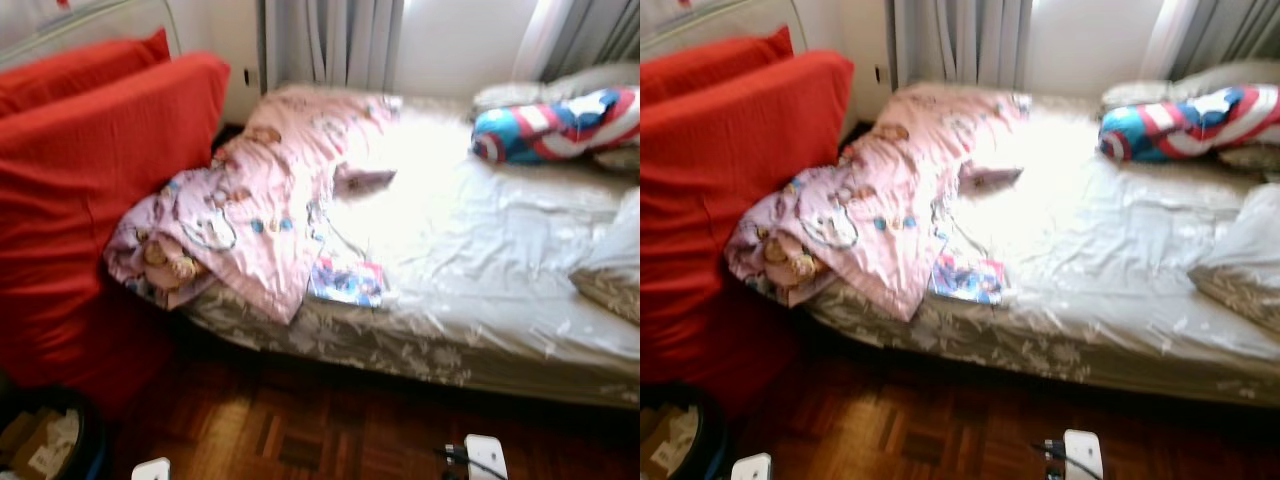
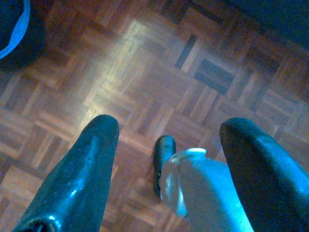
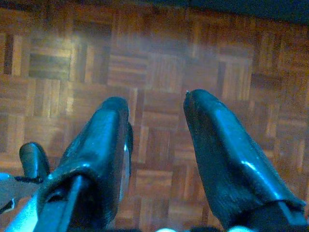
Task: Clean up the room
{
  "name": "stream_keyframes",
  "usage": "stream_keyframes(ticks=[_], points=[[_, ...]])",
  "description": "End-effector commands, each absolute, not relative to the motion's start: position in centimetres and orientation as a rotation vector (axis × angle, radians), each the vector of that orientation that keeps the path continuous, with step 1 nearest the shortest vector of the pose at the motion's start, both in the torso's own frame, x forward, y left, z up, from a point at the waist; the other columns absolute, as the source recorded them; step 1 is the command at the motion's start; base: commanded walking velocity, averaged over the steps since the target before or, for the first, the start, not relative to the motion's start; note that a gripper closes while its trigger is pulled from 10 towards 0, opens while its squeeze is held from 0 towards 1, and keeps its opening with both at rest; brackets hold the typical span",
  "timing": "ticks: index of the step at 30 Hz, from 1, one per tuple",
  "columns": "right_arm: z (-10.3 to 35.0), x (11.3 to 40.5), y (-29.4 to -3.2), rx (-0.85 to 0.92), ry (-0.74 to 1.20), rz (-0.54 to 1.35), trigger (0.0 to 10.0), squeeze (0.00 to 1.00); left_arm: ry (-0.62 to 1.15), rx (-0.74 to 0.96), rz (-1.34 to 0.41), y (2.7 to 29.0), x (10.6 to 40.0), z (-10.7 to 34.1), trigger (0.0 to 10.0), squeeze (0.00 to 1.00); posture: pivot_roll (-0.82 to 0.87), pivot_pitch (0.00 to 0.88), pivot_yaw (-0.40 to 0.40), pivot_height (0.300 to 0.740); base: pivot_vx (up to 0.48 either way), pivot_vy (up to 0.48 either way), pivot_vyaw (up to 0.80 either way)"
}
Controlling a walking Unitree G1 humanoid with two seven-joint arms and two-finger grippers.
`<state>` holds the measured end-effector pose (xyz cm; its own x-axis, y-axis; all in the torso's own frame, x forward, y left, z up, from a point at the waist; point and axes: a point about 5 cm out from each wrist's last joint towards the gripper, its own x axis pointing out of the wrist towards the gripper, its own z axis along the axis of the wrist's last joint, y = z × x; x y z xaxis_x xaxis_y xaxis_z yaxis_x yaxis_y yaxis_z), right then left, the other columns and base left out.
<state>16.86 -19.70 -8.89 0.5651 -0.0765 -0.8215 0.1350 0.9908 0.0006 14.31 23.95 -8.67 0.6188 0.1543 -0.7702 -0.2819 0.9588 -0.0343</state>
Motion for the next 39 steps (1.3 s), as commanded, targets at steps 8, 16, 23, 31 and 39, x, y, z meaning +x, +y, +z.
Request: stream_keyframes(ticks=[8,16,23,31,39], points=[[-6.34,21.87,-19.94,0.145,0.849,-0.125,10.0,0.0,0.798,-0.002,0.119,22.46,23.71,-4.64,10.0,0.0,-0.15,0.0,0.038,0.74,0.22,0.0,0.0],[-6.3,21.93,-19.91,0.132,0.848,-0.109,10.0,0.0,0.798,-0.006,0.12,22.46,23.69,-4.65,10.0,0.0,-0.15,0.0,0.039,0.74,0.338,0.0,0.49],[-6.36,21.85,-19.92,0.141,0.852,-0.121,10.0,0.0,0.798,-0.006,0.117,22.46,23.68,-4.66,10.0,0.0,-0.15,0.0,0.039,0.74,0.349,0.0,0.0],[-6.4,21.77,-19.91,0.141,0.851,-0.124,10.0,0.0,0.798,-0.006,0.114,22.44,23.6,-4.71,10.0,0.0,-0.15,0.0,0.042,0.74,0.352,0.0,0.0],[-6.43,21.7,-19.91,0.141,0.849,-0.124,10.0,0.0,0.792,-0.006,0.108,22.41,23.59,-4.7,10.0,0.0,-0.15,0.0,0.044,0.74,0.357,0.0,0.0]])
